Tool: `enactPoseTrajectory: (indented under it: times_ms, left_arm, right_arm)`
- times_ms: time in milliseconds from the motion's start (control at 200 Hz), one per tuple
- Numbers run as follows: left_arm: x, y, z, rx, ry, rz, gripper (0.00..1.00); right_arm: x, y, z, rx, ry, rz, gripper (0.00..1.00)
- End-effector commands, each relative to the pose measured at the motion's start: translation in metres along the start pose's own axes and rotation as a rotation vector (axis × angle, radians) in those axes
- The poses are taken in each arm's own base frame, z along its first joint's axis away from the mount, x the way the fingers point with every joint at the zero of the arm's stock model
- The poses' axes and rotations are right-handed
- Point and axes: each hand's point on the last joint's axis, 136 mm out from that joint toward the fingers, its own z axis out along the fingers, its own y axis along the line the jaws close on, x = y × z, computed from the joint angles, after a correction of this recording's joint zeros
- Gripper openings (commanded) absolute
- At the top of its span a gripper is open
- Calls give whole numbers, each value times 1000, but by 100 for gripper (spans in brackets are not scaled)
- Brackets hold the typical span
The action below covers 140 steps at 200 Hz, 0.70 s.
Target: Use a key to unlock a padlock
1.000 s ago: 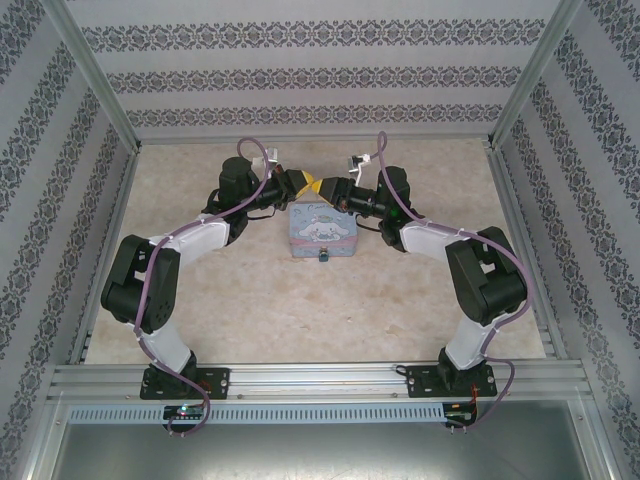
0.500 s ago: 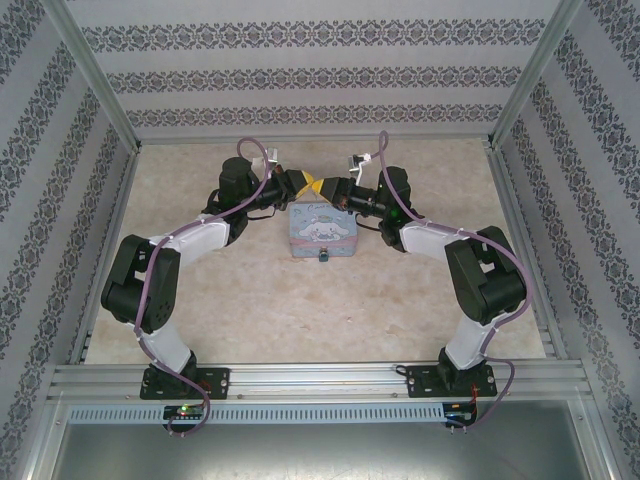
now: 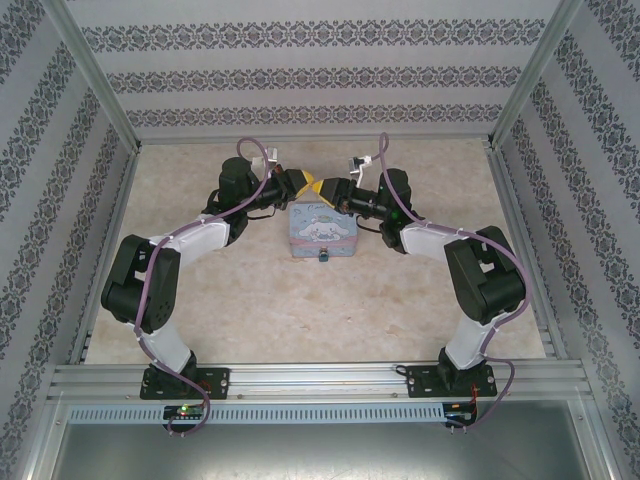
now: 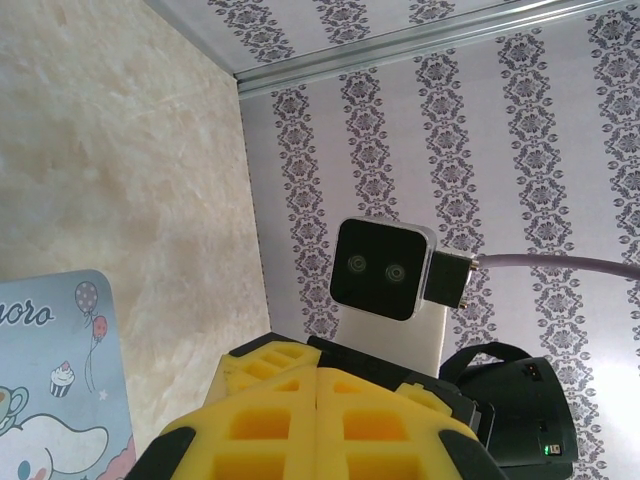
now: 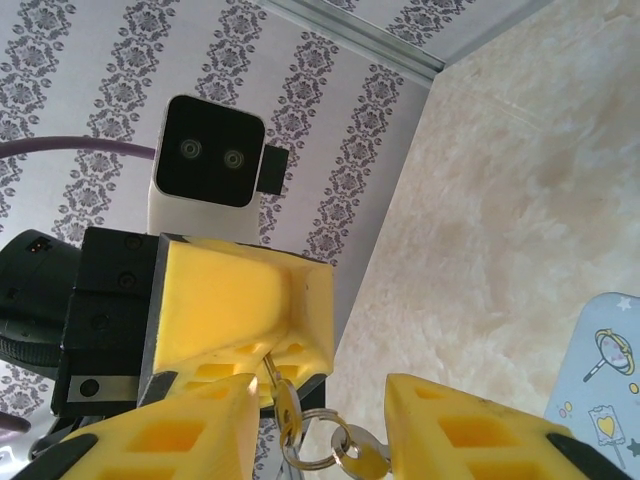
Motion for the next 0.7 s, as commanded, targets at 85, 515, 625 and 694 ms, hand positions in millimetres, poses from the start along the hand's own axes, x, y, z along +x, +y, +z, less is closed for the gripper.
enactPoseTrajectory:
  times_ms: [85,515,625,694]
  left_arm:
    - [1,-4,1,26,-7,20,0]
    - [2,-1,2,21,-5,13,0]
    - [3,0,2,21,-5,11,0]
    - [2,0,3,21,-5,12,0]
  right_arm:
    - [-8,-1,-1,-19,-17,-20,35]
    - [-13,8,1,-47,-9,-32,29]
    - [-13,10,3,-52,-4,-33,24]
    - [-12,10,3,-54,0,-31,22]
